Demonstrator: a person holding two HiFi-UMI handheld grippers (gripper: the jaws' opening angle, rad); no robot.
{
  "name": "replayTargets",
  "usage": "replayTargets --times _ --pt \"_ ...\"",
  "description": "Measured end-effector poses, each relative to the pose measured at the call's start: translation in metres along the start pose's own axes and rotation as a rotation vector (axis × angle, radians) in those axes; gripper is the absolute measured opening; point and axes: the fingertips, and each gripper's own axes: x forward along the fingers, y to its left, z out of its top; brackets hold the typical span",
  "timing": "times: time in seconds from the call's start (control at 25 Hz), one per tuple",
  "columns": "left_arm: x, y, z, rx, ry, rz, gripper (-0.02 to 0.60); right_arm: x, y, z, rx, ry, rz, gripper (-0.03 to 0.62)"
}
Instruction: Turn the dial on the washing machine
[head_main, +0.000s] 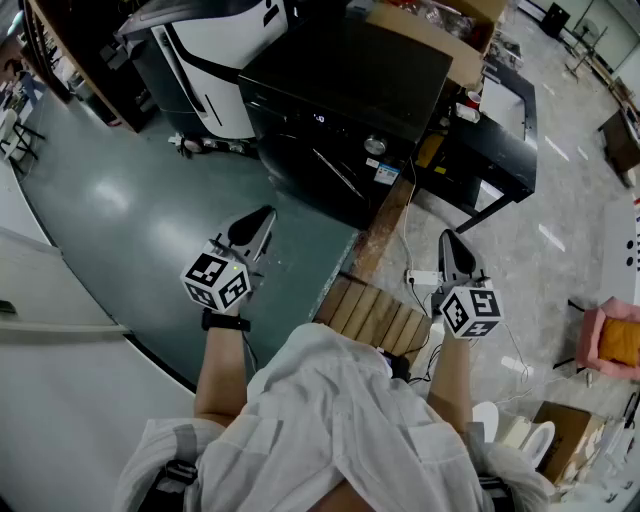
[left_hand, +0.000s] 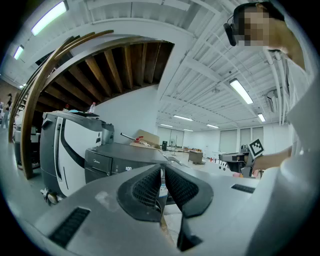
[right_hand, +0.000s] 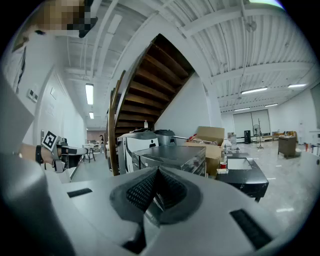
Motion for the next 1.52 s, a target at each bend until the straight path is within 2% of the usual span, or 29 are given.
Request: replayTargets --times 0.72,0.92,1.08,1.2,1.28,1.52 --pt "-0.001 0.019 -0.001 -0.013 -0.008 -0.013 0.029 0.013 0.013 0.005 -0.036 0.016 0.0 0.0" --pt "-0.003 0.034 0.005 -0.014 -0.027 -0.012 0.029 0.019 0.02 0.027 0.032 -0.094 0.028 0.002" --pt "-0.008 0.049 0.008 -0.023 -0.044 -0.006 0.029 0.032 0.031 0.037 0.013 -0.098 0.035 0.003" --pt "-0.009 0.058 0.008 -0.037 -0.056 0.0 0.029 0.043 0.042 0.036 0.011 -0.068 0.066 0.086" --pt "-0.009 0.058 0.006 -0.049 -0.059 -0.003 0.029 0.051 0.05 0.032 0.005 -0.036 0.091 0.118" --pt "-0.005 0.061 -0.012 -0.077 -0.058 -0.004 0.029 0.086 0.065 0.023 -0.069 0.037 0.147 0.167"
